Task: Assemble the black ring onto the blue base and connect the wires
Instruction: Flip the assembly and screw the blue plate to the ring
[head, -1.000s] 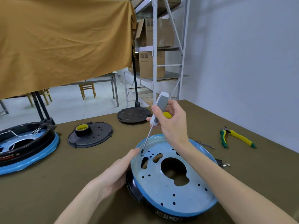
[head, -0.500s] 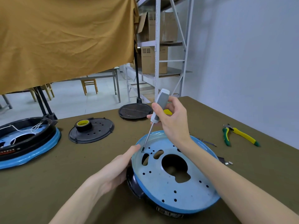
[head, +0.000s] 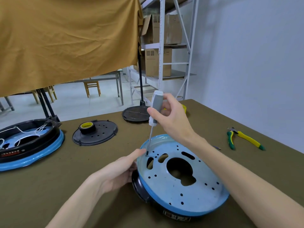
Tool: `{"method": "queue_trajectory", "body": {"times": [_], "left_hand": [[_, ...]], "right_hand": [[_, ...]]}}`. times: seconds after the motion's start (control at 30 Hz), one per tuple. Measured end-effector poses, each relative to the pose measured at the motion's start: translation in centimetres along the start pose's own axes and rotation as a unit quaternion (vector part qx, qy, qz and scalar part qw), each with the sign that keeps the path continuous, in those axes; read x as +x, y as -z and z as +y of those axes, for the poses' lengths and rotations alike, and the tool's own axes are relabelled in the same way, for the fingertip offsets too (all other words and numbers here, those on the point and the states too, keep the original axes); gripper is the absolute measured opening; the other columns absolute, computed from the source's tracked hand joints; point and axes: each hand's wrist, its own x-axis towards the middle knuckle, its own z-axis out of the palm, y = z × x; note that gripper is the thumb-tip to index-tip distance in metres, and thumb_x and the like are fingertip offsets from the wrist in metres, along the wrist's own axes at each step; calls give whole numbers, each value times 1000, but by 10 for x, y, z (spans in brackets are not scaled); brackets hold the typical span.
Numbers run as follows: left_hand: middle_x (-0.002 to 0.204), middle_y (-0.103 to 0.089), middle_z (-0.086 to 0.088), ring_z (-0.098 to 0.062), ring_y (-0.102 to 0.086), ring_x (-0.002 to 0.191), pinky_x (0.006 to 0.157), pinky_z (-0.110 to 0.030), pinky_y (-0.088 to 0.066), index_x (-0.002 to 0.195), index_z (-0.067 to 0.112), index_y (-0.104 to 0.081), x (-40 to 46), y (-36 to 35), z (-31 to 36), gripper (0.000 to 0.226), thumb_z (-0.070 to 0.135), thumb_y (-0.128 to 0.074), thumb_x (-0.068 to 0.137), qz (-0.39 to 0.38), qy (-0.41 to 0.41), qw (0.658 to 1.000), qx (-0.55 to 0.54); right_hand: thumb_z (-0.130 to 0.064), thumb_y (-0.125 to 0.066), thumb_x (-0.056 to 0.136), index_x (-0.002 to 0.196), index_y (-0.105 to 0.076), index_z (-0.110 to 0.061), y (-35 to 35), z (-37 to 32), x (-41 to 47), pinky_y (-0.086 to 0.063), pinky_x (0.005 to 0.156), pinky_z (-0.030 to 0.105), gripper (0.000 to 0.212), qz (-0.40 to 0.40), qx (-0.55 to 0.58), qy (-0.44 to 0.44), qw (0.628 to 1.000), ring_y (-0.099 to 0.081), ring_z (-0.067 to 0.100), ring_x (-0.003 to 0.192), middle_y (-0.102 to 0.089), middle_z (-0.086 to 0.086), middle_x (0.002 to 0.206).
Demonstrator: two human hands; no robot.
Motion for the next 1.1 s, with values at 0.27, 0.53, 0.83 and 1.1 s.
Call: {"method": "queue_trajectory", "body": {"times": [0.27,0.53,0.83,1.1], "left_hand": [[137,-63,-27,-43,-61,128,114,-48,-47,138,-4,-61,-3,21,7,105,74,-76,70,-94,39,991,85],[145,-54,-31,-43,-53,137,112,-50,-49,144,-7,-53,3,24,2,113,75,-75,69,-104,49,991,63],[144,-55,-30,-41,-57,134,110,-48,-51,139,-6,-59,5,24,-2,106,75,-76,73,-110,54,991,48],[142,-59,-28,-40,-56,135,111,-48,-50,141,-5,-57,4,22,-4,102,72,-69,76,-96,53,992,54]], "right_hand": [[-27,-69,96,128,-44,-32,9,-36,18,-60,79,47,42,-182,-119,33,975,-71,29,81,-66,6,102],[-37,-66,98,110,-53,-21,28,-50,32,-50,57,22,23,-174,-224,35,958,-58,5,62,-63,-2,86],[-29,-62,98,118,-61,-21,38,-81,45,-41,40,15,22,-294,-329,-29,897,-60,4,45,-66,0,69],[-26,-62,101,134,-50,-21,33,-103,53,-51,50,21,36,-379,-343,-78,856,-67,1,57,-72,4,101]]}}
